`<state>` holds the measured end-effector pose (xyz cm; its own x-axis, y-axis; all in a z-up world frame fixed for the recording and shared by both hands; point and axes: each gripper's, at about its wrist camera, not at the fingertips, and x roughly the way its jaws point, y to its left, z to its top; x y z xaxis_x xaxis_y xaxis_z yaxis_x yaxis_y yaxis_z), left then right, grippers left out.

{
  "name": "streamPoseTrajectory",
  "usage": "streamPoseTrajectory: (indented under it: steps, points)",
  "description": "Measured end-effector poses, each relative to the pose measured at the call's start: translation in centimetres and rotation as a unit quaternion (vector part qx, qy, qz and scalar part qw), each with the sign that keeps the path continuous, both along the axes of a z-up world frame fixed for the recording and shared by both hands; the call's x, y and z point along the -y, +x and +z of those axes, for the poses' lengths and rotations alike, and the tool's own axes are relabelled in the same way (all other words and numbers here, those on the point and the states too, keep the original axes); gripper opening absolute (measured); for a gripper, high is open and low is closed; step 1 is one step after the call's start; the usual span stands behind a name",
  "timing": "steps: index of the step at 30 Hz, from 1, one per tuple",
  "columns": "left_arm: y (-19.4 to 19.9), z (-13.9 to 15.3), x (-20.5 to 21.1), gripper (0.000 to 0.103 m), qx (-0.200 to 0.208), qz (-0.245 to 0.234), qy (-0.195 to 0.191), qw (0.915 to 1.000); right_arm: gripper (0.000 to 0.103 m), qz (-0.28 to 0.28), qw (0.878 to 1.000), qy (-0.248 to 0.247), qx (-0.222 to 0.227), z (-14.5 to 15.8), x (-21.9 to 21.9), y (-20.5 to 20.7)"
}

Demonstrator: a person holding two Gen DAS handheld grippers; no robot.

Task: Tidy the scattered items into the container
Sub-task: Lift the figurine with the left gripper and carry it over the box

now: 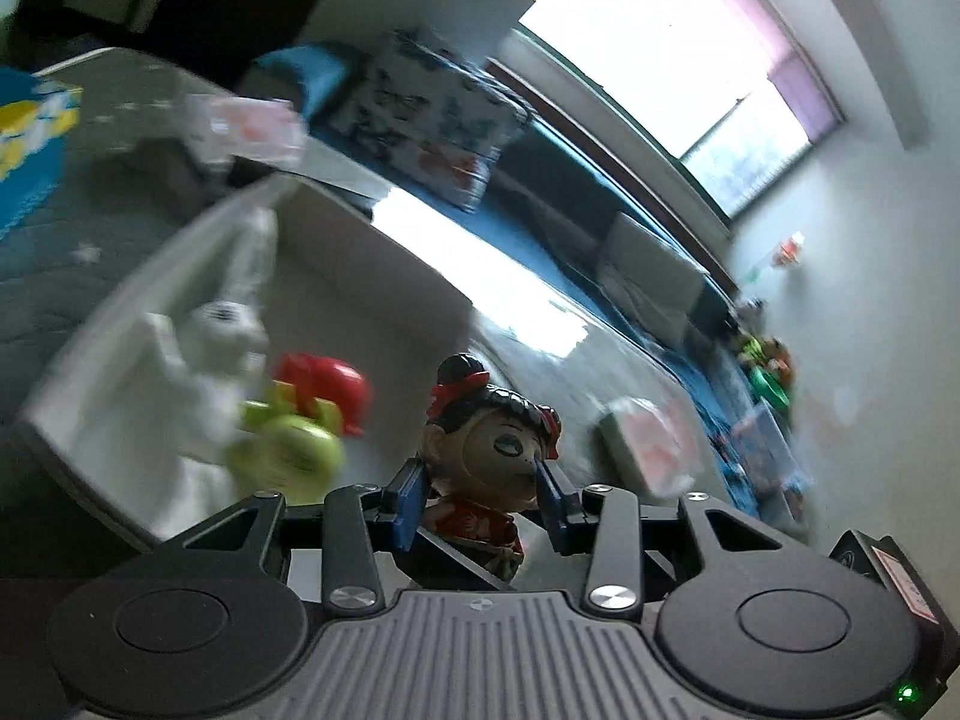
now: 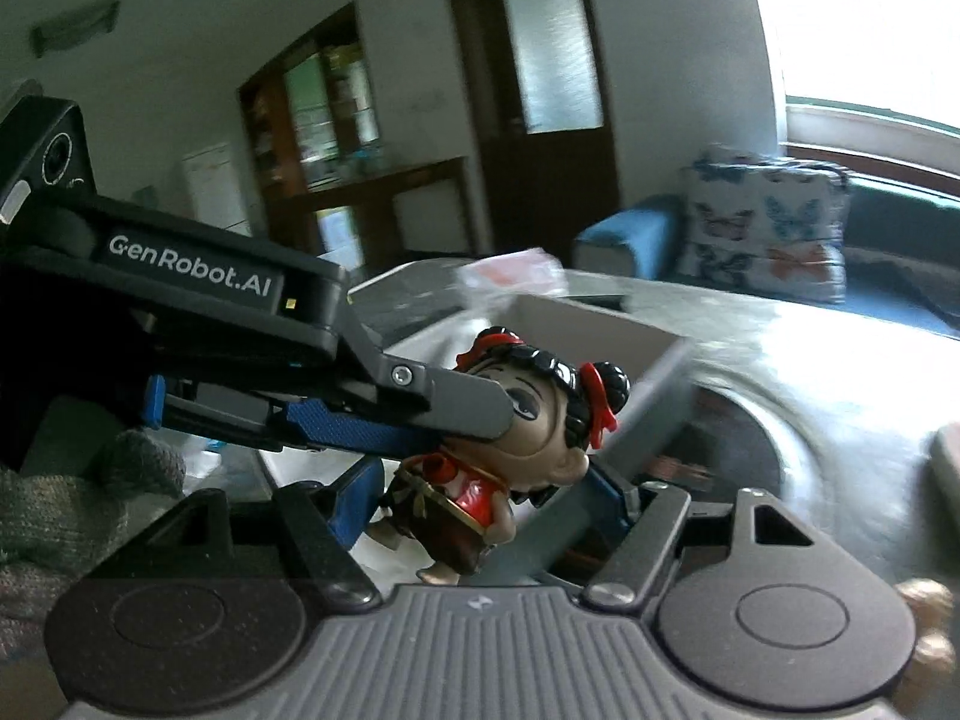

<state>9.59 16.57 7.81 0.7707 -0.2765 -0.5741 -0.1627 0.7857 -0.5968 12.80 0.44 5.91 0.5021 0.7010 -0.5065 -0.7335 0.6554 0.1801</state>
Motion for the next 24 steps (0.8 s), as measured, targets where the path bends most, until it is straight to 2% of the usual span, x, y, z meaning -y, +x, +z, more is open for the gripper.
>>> streamPoseTrajectory:
  steps: [5,9,15,17,24]
  points:
    - [0.1,-1.5,-3.7,0.042,-0.027,0.031,-0.011,0.9991,0.072,0.041,0.999,-0.007,-0.023,-1.1,-4.2,1.3]
    - [0.1,-2.7,-5.1,0.042,-0.044,0.042,-0.022,0.9979,0.072,0.068,0.997,-0.027,-0.036,-2.2,-6.2,2.1]
    - [0.5,-4.0,-6.3,0.042,-0.063,0.05,-0.033,0.9962,0.071,0.1,0.993,-0.051,-0.04,-2.9,-7.5,2.5]
    - [0.5,-4.3,-6.6,0.043,-0.07,0.056,-0.034,0.9954,0.064,0.11,0.992,-0.057,-0.038,-3.0,-7.8,2.5]
    - [0.1,-4.4,-7.2,0.043,-0.068,0.063,-0.038,0.995,0.062,0.129,0.988,-0.073,-0.039,-2.9,-8.6,2.2]
